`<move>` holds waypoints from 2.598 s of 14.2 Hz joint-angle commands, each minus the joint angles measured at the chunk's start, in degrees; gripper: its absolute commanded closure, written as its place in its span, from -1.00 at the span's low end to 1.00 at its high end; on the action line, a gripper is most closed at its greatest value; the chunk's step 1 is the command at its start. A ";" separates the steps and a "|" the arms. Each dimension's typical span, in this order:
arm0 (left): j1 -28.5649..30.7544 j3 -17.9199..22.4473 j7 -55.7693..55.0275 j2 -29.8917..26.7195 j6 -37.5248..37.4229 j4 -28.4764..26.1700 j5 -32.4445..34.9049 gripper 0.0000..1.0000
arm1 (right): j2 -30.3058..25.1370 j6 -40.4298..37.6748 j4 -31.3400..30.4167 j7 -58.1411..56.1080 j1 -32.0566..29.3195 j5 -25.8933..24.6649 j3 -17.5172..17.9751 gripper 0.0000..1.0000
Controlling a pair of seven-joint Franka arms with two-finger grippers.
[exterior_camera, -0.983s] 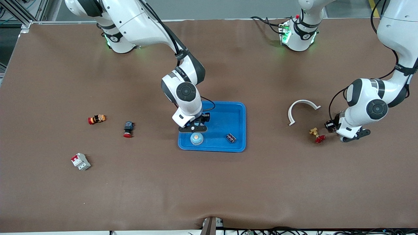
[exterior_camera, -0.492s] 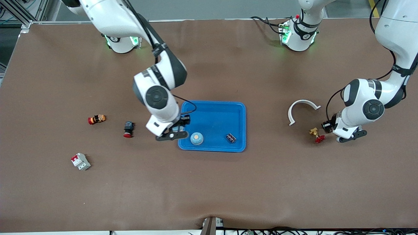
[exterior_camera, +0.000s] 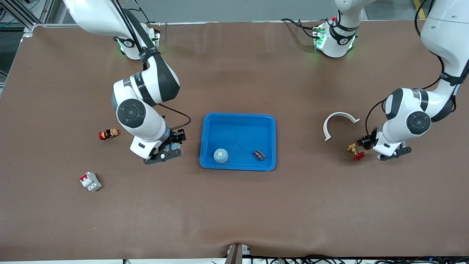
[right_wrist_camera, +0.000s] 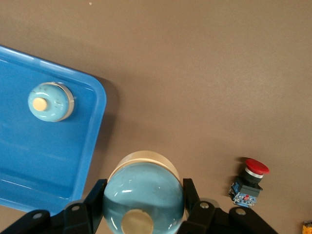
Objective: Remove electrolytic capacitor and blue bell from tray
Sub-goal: 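Set the capacitor beside the red valve while the right gripper carries the bell, then lower the bell by the red button while the left gripper reaches the capacitor, then lift the second capacitor with the left gripper while the right gripper reaches the bell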
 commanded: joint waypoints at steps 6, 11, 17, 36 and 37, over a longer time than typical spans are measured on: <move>-1.02 -11.35 -5.72 -4.56 -16.29 10.62 -7.62 -1.00 | -7.04 16.56 -19.87 -4.86 -1.63 0.06 0.81 0.20; -11.64 -12.16 -24.16 0.35 -16.49 17.75 -8.34 -1.00 | -6.52 22.27 -23.83 -9.06 -4.16 -0.12 0.81 0.20; -23.94 -10.67 -39.39 13.89 -16.05 33.83 -7.72 -1.00 | -5.03 32.82 -28.93 -14.45 -7.17 -0.12 0.90 0.20; -43.65 3.57 -54.17 21.72 -5.42 40.00 -8.07 -0.83 | 2.36 42.50 -29.20 -14.62 -6.99 -0.12 0.90 0.17; -43.91 3.57 -55.04 22.25 -4.28 40.00 -8.16 -0.82 | 2.36 42.50 -29.11 -14.62 -7.08 -0.12 0.90 0.09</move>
